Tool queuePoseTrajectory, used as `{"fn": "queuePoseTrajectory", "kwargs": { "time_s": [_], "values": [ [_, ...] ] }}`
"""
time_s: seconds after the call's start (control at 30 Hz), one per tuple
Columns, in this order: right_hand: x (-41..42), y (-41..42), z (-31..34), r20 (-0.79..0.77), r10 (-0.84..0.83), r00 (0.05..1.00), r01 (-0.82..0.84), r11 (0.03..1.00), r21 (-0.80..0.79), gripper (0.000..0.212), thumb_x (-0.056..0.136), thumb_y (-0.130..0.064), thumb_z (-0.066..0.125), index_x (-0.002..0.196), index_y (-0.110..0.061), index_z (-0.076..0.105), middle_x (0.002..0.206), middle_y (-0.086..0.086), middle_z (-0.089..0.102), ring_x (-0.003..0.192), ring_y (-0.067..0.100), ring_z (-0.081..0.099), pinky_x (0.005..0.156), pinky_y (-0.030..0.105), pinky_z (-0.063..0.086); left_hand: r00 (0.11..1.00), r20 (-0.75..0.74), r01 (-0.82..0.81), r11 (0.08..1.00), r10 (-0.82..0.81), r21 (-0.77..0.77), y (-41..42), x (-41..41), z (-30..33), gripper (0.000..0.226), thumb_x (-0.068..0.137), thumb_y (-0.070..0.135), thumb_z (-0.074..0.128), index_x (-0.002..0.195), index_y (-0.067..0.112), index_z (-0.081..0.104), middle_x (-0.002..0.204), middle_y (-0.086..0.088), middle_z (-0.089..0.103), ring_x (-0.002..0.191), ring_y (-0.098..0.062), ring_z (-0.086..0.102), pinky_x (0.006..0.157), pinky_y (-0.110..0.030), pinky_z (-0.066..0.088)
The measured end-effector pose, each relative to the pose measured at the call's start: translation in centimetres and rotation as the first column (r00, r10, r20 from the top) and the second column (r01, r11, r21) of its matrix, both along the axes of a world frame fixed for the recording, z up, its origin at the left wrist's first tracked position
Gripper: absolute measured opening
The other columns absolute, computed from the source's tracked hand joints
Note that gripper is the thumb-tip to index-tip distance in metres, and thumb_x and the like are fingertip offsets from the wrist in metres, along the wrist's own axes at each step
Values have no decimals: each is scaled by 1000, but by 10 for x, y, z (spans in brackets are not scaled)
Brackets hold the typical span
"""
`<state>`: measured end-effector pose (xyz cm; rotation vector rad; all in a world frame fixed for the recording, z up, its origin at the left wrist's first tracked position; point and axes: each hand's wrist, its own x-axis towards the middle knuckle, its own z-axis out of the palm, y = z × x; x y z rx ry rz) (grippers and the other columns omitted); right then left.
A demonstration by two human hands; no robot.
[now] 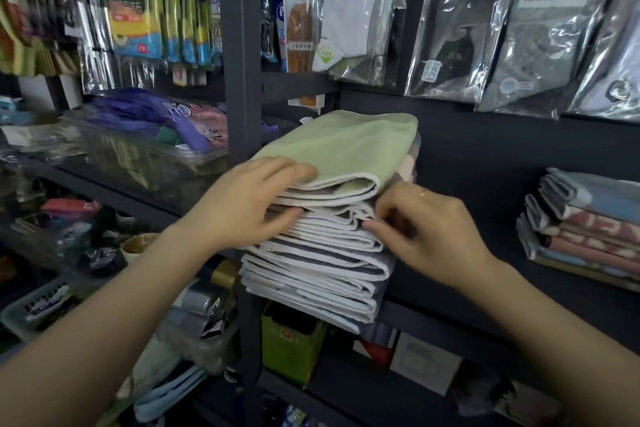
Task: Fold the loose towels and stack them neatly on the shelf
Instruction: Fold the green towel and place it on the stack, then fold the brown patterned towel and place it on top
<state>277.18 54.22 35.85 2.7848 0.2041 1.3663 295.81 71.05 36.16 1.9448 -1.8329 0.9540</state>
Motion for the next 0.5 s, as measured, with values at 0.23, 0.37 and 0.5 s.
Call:
{"fn": "queuePoseTrajectory", "kwargs": {
  "time_s": [0.23, 0.37, 0.5],
  "values": [
    [10, -5, 26, -156, 68, 985, -71, 997, -14, 52, 89, -42, 48, 134, -16, 45, 131, 1, 52, 121, 15, 46, 103, 36, 35, 993, -42, 110, 994, -109, 24, -21, -26, -7, 63, 89, 48, 40, 139, 9, 39, 141, -11, 44, 129, -24, 40, 108, -39, 29],
    [1, -18, 16, -285, -7, 959, -2, 999, -32, 46, 88, -27, 53, 131, -11, 49, 130, 3, 56, 120, 18, 51, 104, 28, 33, 991, -86, 108, 993, -104, 43, -25, -40, -11, 56, 89, 44, 41, 131, 7, 50, 132, -12, 53, 121, -27, 51, 102, -41, 36],
    [-29, -28, -4, -341, -78, 937, 57, 996, -70, 52, 91, -28, 48, 137, -5, 41, 143, 8, 42, 134, 19, 37, 111, 31, 28, 990, -103, 89, 995, -93, -37, -27, -58, -8, 49, 89, 40, 42, 119, 6, 60, 122, -11, 60, 114, -28, 56, 96, -39, 39]
  ]
}}
